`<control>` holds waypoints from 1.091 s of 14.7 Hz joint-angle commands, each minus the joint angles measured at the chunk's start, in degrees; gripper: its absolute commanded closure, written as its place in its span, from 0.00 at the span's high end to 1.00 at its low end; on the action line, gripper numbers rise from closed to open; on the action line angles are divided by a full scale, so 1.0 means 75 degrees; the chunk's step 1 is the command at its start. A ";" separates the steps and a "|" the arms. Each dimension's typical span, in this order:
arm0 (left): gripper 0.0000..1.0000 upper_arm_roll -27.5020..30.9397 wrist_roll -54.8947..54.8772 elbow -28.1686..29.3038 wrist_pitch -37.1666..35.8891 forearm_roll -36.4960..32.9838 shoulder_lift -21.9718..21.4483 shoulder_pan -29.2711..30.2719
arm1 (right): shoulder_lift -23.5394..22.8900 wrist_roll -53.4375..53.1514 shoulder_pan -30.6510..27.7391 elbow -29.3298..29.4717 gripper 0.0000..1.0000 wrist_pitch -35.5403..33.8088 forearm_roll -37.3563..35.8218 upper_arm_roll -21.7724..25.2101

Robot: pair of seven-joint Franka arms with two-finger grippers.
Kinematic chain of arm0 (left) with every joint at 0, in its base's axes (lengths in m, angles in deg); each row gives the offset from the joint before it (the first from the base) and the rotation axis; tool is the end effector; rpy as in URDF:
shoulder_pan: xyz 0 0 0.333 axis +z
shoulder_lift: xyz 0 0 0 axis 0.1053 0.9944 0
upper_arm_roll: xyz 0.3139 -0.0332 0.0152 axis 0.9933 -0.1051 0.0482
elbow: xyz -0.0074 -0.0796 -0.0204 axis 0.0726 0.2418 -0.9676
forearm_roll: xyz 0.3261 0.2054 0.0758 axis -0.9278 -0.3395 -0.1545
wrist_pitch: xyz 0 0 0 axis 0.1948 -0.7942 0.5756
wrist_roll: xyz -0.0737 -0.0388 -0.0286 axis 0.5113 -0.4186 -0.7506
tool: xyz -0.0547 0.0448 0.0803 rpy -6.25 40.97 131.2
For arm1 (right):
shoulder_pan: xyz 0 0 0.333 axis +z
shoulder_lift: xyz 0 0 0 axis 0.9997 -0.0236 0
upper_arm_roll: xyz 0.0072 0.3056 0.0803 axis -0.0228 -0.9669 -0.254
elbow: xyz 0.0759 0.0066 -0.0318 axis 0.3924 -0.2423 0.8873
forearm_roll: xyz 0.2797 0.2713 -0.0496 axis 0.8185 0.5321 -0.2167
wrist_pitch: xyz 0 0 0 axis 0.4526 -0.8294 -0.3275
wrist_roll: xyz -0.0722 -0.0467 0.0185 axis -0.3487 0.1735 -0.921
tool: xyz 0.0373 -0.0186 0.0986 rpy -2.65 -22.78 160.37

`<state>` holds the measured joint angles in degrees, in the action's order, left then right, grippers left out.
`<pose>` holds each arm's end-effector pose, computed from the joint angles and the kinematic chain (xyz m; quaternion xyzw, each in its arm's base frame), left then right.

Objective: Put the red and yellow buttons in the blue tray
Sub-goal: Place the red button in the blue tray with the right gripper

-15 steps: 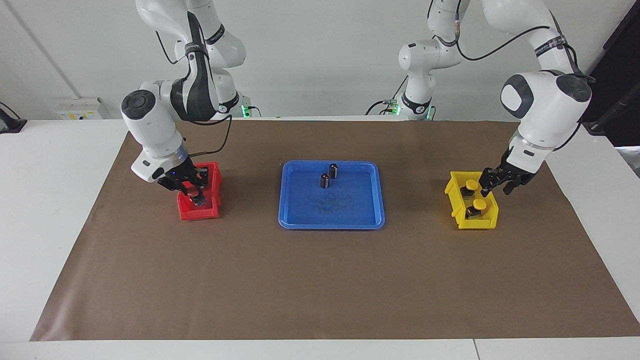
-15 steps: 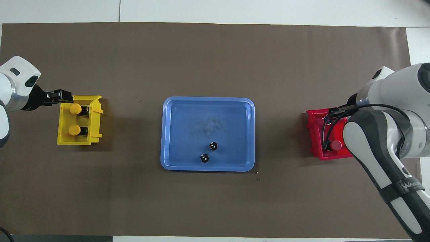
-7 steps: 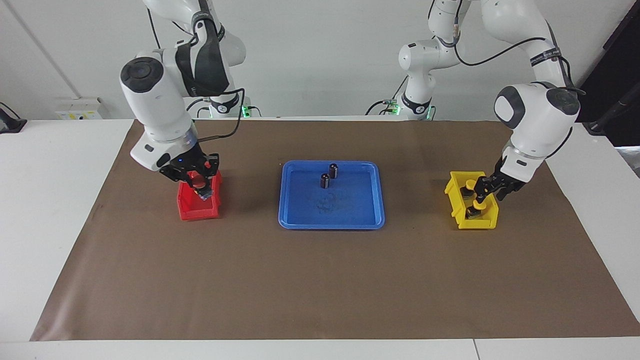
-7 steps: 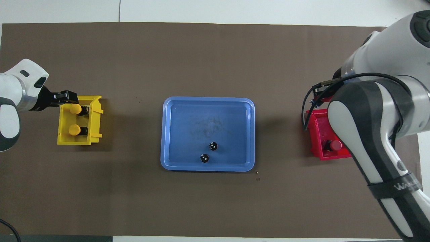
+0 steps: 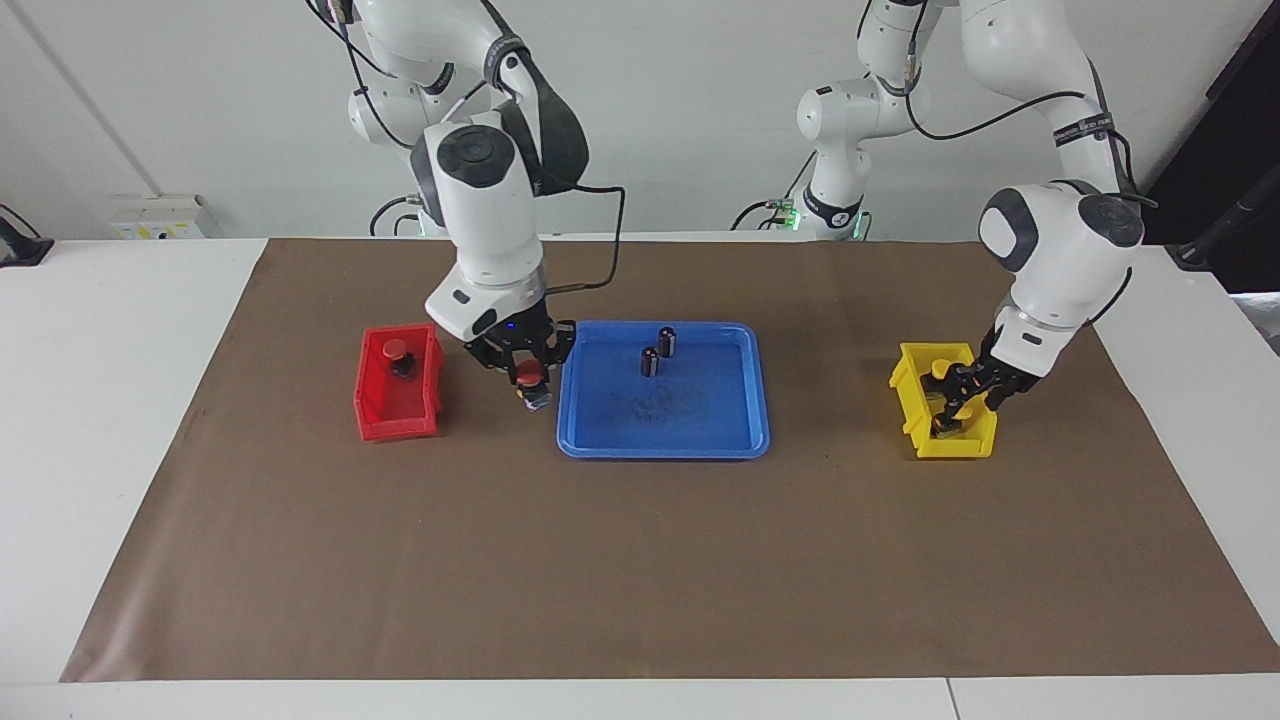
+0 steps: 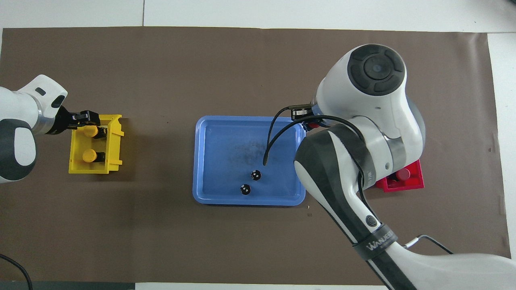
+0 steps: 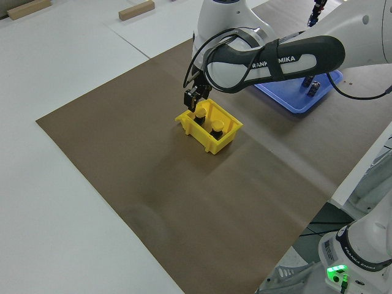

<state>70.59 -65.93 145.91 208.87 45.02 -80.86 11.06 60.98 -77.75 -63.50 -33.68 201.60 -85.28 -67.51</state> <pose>0.5758 -0.0004 0.3843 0.9981 0.0286 0.0502 0.0214 0.5755 0.2807 0.4661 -0.9997 0.0051 -0.0202 0.0093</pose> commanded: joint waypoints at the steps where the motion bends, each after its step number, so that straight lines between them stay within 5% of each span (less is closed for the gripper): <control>1: 0.69 -0.0020 0.0064 0.0266 0.0297 0.0077 -0.0042 0.0046 | -0.0679 -0.0868 0.0582 0.0562 0.21 0.0153 -0.0038 0.0035; 5: 0.69 -0.0008 0.0040 0.0523 0.0508 0.0077 -0.0042 0.0057 | -0.1653 -0.1830 0.1250 0.1080 0.22 0.0188 -0.0694 0.0035; 9: 0.62 -0.0008 0.0064 0.0618 0.0531 0.0077 -0.0065 0.0057 | -0.1748 -0.1983 0.1368 0.0963 0.23 0.0726 -0.0706 0.0024; 11: 0.21 -0.0008 0.0087 0.0583 0.0543 0.0077 -0.0053 0.0069 | -0.1807 -0.2054 0.1486 0.0823 0.25 0.0868 -0.0718 0.0035; 12: 0.11 -0.0008 0.0076 0.0559 0.0578 0.0077 -0.0053 0.0069 | -0.1807 -0.2043 0.1451 0.0741 0.26 0.0891 -0.0718 0.0035; 15: 0.02 -0.0008 0.0076 0.0524 0.0567 0.0089 -0.0042 0.0069 | -0.1807 -0.2066 0.1474 0.0600 0.29 0.1008 -0.0706 0.0035; 16: 0.02 -0.0008 0.0087 0.0454 0.0462 0.0078 -0.0042 0.0057 | -0.1807 -0.2066 0.1474 0.0599 0.38 0.1078 -0.0695 0.0024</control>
<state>70.70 -65.64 149.22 211.78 45.02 -80.73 11.15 47.17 -91.73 -52.73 -28.25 207.94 -89.85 -67.43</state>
